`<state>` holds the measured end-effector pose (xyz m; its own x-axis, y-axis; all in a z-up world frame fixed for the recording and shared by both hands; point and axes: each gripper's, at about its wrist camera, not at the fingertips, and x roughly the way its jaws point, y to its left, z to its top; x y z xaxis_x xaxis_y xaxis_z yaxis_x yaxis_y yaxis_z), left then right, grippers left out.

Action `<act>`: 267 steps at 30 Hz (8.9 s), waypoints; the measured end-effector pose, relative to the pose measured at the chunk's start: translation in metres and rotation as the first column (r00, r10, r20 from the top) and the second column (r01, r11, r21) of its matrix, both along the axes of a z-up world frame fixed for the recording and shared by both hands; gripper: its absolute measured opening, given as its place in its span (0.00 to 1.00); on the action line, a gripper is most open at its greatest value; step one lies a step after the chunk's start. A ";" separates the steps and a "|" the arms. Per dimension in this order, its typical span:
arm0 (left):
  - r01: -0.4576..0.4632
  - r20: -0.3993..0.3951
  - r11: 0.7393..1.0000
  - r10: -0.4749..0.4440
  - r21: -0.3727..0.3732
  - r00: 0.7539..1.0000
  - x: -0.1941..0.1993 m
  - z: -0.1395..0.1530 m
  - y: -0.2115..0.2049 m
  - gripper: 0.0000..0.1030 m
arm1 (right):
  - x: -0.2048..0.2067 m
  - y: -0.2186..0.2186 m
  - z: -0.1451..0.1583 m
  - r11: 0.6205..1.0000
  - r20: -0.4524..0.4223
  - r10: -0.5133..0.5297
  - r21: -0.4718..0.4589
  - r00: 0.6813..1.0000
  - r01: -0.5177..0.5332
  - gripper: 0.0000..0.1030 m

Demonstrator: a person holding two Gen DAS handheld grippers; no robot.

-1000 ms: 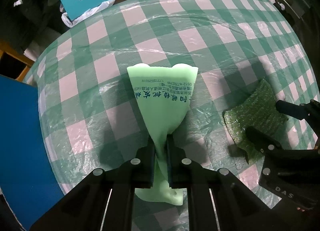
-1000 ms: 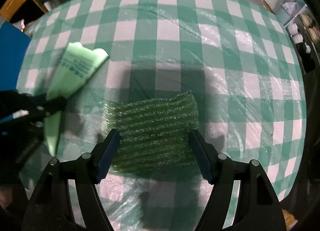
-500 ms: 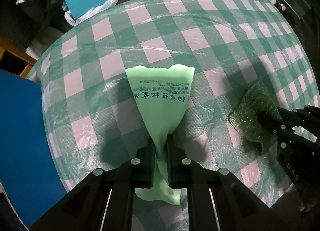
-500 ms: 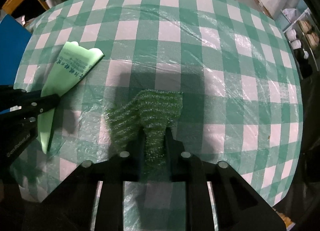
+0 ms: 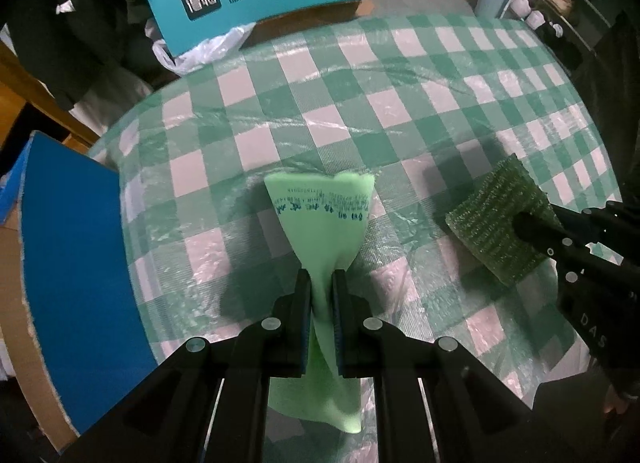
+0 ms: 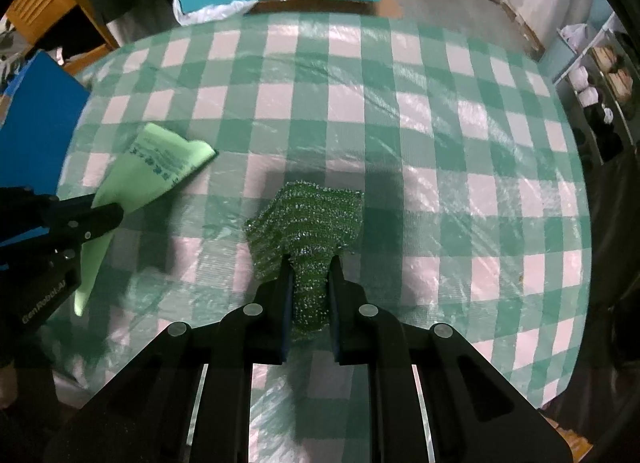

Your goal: Organize soft objects

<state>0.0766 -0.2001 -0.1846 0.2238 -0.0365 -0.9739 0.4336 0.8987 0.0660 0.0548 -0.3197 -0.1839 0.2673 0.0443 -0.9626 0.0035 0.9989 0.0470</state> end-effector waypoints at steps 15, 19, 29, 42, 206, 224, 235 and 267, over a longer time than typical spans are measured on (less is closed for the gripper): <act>-0.015 0.063 0.999 0.017 -0.034 0.998 -0.015 0.037 0.028 0.09 | -0.012 0.014 0.053 0.999 0.106 0.046 0.000 0.993 -0.046 0.13; -0.035 0.029 0.999 0.035 -0.020 0.999 -0.008 0.019 0.031 0.11 | -0.016 0.017 0.061 0.999 0.120 0.043 0.004 0.992 -0.044 0.13; -0.053 -0.037 0.999 0.053 -0.006 0.998 0.007 -0.020 0.023 0.62 | -0.015 0.014 0.060 0.999 0.123 0.041 0.017 0.992 -0.043 0.13; -0.029 -0.056 0.997 0.033 0.072 0.998 0.014 -0.054 0.003 0.71 | -0.014 -0.001 0.046 0.999 0.102 0.014 0.045 0.995 -0.019 0.13; -0.444 0.349 0.889 0.454 -0.113 0.820 -0.035 0.146 0.297 0.80 | 0.019 0.269 0.164 0.918 0.333 0.349 0.067 0.876 -0.391 0.64; -0.373 0.412 0.916 0.400 -0.146 0.819 -0.055 0.186 0.263 0.97 | -0.011 0.220 0.206 0.940 0.433 0.262 0.088 0.862 -0.330 0.65; -0.349 0.437 0.924 0.383 -0.159 0.814 -0.059 0.200 0.250 0.99 | -0.018 0.196 0.211 0.957 0.467 0.223 0.059 0.856 -0.282 0.65; -0.364 0.420 0.915 0.404 -0.176 0.813 -0.058 0.201 0.251 0.99 | -0.014 0.180 0.211 0.966 0.471 0.191 0.068 0.861 -0.251 0.65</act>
